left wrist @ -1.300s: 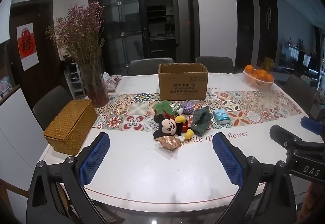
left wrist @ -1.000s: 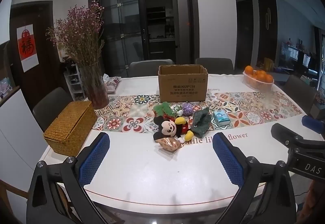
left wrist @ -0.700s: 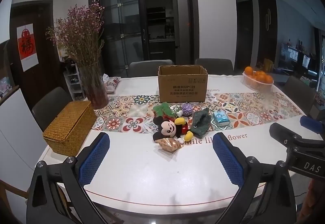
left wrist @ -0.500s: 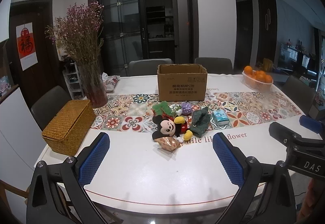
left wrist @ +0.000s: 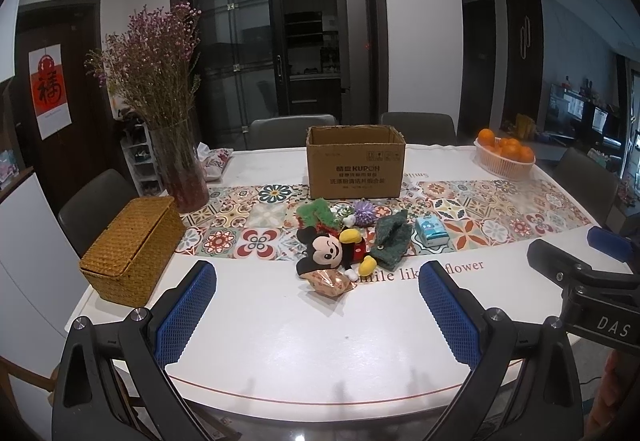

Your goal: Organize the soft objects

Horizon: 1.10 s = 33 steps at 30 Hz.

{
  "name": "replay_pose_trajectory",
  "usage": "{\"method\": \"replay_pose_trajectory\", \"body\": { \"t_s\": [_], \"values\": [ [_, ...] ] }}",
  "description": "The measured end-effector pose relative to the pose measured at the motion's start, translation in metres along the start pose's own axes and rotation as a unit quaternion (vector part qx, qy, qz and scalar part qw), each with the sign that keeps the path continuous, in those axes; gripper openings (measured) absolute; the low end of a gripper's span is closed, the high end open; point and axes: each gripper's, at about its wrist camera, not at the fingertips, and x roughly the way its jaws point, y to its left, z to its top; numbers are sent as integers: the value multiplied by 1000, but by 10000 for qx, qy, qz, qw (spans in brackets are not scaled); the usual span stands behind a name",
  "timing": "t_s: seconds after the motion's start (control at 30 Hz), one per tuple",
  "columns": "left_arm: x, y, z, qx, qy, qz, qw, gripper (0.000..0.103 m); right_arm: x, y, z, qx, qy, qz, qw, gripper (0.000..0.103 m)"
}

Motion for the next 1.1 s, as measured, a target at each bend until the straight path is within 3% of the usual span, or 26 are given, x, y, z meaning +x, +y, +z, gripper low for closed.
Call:
{"method": "replay_pose_trajectory", "body": {
  "t_s": [1.1],
  "values": [
    [3, -3, 1, 27, 82, -28, 10000, 103, 3, -1, 0, 6, 51, -3, 10000, 103]
  ]
}}
